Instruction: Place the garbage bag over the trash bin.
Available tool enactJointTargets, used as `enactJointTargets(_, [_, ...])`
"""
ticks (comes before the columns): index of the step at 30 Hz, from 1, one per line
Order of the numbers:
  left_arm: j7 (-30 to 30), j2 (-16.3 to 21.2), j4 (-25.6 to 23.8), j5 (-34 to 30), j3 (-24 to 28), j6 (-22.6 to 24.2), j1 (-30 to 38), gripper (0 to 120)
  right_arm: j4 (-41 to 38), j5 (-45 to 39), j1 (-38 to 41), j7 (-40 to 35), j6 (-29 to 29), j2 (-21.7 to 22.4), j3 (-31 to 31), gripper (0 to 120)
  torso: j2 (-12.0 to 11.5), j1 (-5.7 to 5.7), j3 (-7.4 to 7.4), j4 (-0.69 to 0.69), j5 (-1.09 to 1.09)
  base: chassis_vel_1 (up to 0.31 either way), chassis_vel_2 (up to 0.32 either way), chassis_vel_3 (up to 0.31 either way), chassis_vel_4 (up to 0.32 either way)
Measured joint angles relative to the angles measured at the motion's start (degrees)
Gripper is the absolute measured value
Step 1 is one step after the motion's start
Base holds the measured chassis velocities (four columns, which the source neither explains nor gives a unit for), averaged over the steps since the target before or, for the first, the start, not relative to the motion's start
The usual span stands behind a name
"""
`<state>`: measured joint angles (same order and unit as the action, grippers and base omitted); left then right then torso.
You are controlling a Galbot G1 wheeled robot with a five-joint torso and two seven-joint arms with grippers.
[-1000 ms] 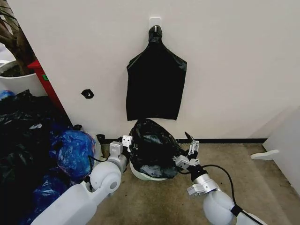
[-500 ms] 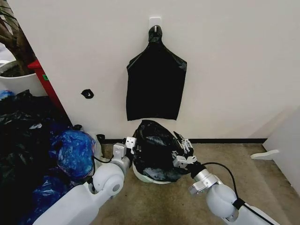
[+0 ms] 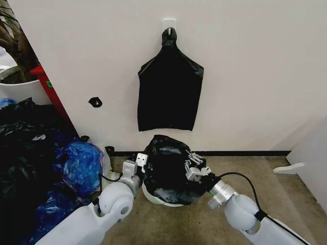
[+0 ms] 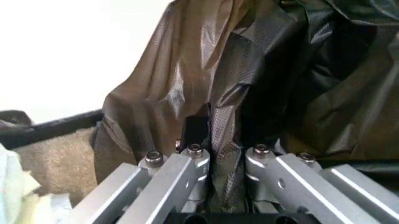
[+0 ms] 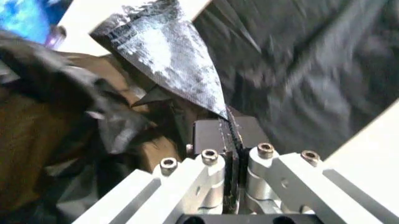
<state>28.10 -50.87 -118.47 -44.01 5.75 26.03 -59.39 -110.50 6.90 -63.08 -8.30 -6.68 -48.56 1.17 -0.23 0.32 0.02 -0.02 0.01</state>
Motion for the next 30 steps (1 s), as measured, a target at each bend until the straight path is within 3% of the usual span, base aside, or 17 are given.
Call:
enactJointTargets(5, [-6.6,2.6,-0.3,7.2,-2.0,-6.5,-2.7,4,-0.7,-22.4,3.2,-2.2,6.1,0.6,0.3,0,0.0,0.00,0.00,0.00,0.00,0.000,0.000,0.000,0.000])
enactJointTargets(12, [-15.5,4.3,0.2,10.2,-5.4,-12.8,-4.0,4,0.9,-36.9,5.1,-7.4,12.9,0.0,-0.5,0,0.0,0.00,0.00,0.00,0.01,0.000,0.000,0.000,0.000])
enactJointTargets(20, [-24.7,4.7,0.5,10.0,-8.0,-16.9,-4.2,4,2.7,-40.4,4.9,-8.4,15.7,-0.3,-1.9,0,0.0,0.00,0.00,-0.01,0.01,0.000,0.000,0.000,0.000])
enactJointTargets(26, [-25.6,4.7,0.8,9.9,-8.4,-17.8,-4.1,4,2.9,-40.6,4.8,-8.3,15.9,-0.3,-2.0,0,0.0,0.00,0.00,-0.01,0.00,0.000,0.000,0.000,0.000])
enactJointTargets(27, [-28.1,4.6,2.0,9.7,-9.6,-20.3,-3.4,4,3.3,-41.6,4.4,-7.7,17.0,-0.1,-2.5,0,0.0,0.00,0.00,0.00,0.01,0.000,0.000,0.000,0.000])
enactJointTargets(30, [-29.1,4.4,3.2,8.8,-10.6,-22.0,-2.5,4,3.3,-42.8,4.0,-7.3,17.9,0.3,-2.8,0,0.0,0.00,0.00,-0.01,0.00,0.000,0.000,0.000,0.000])
